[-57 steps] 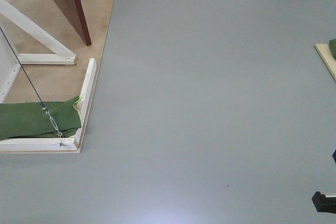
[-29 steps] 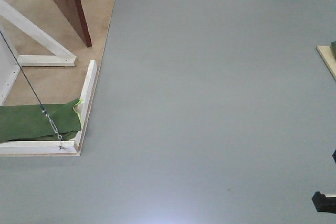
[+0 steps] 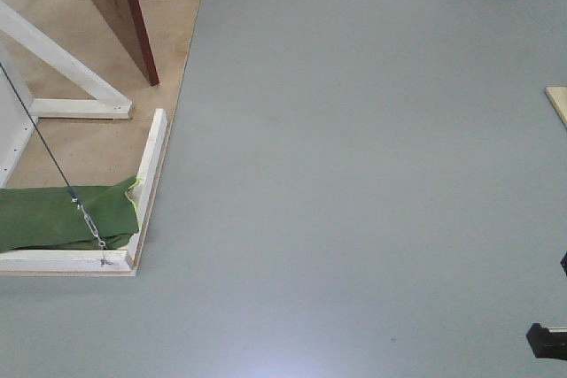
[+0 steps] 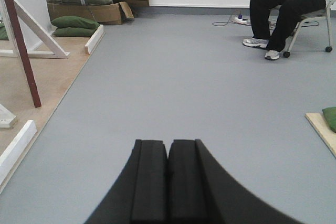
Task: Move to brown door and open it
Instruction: 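Drive the base forward along the platform edge toward the brown door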
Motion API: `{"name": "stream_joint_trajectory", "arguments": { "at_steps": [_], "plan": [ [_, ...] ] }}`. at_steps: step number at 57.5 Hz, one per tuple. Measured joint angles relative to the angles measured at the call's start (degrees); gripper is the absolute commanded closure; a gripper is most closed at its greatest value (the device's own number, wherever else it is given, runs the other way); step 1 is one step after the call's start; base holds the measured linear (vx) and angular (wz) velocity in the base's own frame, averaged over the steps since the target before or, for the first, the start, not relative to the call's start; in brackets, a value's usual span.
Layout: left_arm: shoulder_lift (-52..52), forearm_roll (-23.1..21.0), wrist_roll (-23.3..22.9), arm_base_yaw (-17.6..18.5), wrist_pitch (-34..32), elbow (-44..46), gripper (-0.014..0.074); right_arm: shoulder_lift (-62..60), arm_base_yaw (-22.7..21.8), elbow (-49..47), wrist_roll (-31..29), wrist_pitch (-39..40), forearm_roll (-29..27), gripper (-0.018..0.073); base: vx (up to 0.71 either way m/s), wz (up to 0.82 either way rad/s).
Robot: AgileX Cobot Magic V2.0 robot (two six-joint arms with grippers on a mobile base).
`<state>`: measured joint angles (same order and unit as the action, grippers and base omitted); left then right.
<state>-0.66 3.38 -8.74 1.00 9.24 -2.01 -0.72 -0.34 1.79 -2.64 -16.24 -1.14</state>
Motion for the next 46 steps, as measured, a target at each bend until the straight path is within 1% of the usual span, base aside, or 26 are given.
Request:
{"name": "stream_joint_trajectory", "arguments": {
  "at_steps": [23, 46],
  "plan": [
    [0.0, 0.0, 0.0, 0.0, 0.0, 0.0, 0.0603, 0.0, 0.0, 0.0, 0.0, 0.0, 0.0, 0.0559, 0.12, 0.02],
    [0.0, 0.0, 0.0, 0.0, 0.0, 0.0, 0.0603, 0.0, 0.0, 0.0, 0.0, 0.0, 0.0, 0.0559, 0.05, 0.00]
  ]
}}
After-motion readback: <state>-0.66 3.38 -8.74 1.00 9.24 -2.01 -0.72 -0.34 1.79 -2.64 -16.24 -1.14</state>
